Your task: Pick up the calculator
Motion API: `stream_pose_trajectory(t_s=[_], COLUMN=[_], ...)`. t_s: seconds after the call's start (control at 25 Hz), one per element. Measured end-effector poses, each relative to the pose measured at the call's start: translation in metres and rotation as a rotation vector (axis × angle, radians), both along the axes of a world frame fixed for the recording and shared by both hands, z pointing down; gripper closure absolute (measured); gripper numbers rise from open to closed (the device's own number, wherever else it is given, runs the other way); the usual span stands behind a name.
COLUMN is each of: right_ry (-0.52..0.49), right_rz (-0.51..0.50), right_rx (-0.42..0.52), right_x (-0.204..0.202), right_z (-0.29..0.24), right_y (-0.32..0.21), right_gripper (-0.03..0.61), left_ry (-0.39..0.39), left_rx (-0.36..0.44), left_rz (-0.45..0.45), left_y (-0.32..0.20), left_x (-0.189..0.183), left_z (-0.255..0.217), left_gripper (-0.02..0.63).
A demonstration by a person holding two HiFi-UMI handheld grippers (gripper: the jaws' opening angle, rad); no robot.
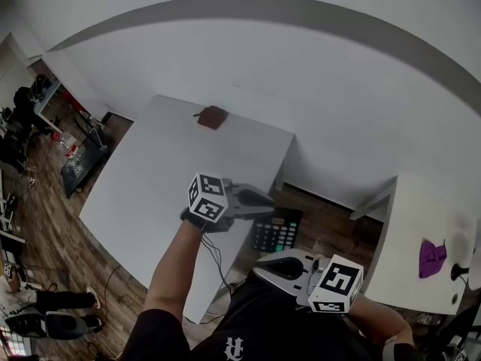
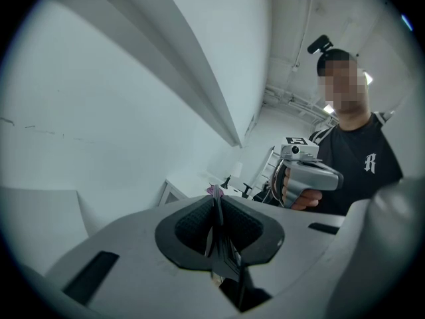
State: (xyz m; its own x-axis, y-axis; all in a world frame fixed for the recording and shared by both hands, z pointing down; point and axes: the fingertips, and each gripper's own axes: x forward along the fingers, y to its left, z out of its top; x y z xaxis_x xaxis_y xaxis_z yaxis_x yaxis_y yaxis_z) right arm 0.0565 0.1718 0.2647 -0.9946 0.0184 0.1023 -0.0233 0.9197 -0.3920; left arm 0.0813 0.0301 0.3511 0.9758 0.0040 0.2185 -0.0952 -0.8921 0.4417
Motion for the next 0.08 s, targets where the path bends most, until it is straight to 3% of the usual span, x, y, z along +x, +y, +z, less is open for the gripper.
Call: stream_pose_trajectory(t_s=[0.08], right_ry=[0.001], right_rz=[-0.003], right_rx=[0.003], right_x=[0.0016], right_z=[0.0], right_y=[0.0032], right_gripper=[0.568], left_ry=[0.002], left_rx=[-0.003], left_rz=[-0.002], left_y=[0.003], left_x=[0.001], left_z=[0.0001], left_gripper=[0.572])
